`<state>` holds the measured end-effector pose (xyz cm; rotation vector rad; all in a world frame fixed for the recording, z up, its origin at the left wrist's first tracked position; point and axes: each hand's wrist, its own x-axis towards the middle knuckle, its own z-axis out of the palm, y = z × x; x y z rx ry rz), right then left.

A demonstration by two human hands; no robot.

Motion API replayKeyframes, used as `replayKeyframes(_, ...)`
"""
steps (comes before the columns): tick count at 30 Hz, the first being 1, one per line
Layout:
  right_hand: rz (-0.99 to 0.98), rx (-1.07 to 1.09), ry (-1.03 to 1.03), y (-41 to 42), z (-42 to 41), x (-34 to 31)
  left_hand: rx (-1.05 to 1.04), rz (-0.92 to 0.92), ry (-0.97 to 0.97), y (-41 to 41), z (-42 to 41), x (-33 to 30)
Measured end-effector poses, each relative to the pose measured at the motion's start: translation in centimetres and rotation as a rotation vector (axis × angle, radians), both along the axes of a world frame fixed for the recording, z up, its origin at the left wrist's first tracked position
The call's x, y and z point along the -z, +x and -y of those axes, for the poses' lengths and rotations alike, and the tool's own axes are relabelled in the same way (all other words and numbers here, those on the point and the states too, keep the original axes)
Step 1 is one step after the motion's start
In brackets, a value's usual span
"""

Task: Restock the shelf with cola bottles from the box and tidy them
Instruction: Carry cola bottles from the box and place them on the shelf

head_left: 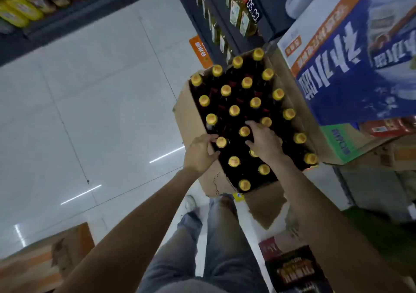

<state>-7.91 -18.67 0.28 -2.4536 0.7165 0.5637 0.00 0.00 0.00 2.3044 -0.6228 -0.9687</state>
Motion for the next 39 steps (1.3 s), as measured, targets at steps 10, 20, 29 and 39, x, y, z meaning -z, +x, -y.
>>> replayKeyframes(10, 0.059, -0.063, -0.030, 0.0, 0.2, 2.5, -0.005, 0.270, 0.123, -0.7, 2.0, 3.5)
replayKeyframes(20, 0.492, 0.186, 0.198, -0.5, 1.2, -3.0, -0.063, 0.344, 0.114, -1.7, 2.3, 4.4)
replayKeyframes(29, 0.724, 0.629, 0.562, -1.0, 0.6, -7.8, -0.170, 0.206, -0.289, -0.5, 1.2, -1.1)
replayKeyframes(39, 0.943, 0.558, 0.613, 2.8, -1.7, -18.6, -0.471, -0.123, -0.829, 1.9, -2.7, -16.9)
